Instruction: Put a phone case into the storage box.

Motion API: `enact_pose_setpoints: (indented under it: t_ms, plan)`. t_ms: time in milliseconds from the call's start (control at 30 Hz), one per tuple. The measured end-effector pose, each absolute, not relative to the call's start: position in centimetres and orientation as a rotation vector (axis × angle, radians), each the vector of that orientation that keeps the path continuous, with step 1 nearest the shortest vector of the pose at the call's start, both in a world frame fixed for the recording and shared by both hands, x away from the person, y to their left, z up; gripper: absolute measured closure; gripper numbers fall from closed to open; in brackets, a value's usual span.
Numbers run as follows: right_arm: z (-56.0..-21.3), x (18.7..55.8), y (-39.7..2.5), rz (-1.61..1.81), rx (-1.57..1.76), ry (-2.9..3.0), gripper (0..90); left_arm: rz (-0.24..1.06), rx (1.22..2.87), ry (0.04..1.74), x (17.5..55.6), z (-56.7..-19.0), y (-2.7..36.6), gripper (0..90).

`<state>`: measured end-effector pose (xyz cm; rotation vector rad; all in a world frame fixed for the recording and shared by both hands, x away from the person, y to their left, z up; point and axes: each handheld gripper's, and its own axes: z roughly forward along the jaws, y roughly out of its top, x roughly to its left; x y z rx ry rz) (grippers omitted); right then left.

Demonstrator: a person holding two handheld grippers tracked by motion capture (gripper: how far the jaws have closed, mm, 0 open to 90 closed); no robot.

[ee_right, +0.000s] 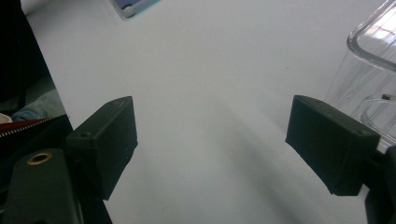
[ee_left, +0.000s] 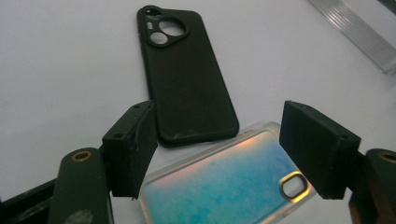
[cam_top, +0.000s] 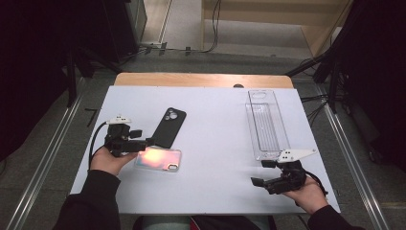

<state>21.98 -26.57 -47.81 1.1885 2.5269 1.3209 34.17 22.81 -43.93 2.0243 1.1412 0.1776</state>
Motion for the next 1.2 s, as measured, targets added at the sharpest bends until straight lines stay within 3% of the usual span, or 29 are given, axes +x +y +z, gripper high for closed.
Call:
enact_pose_setpoints:
  t_ms: [400, 433, 533, 567, 1200]
  plan:
    - [-47.9, 22.0, -26.5, 1.321, 1.190, 2.534, 14.6, 0.215, 2.034, 1.196, 35.5, -44.9, 23.2, 46.0]
    - [-47.9, 22.0, -26.5, 1.319, 1.186, 2.536, 14.6, 0.218, 2.030, 1.205, 35.6, -44.9, 23.2, 61.9]
    - [-47.8, 21.9, -26.5, 1.322, 1.186, 2.534, 14.6, 0.215, 2.042, 1.210, 35.6, -45.0, 23.4, 88.2]
    - [-47.8, 21.9, -26.5, 1.321, 1.186, 2.533, 14.6, 0.194, 2.058, 1.211, 35.8, -45.4, 23.6, 89.9]
    - [-47.8, 21.9, -26.5, 1.326, 1.189, 2.533, 14.6, 0.182, 2.191, 1.233, 37.2, -48.6, 23.9, 89.9]
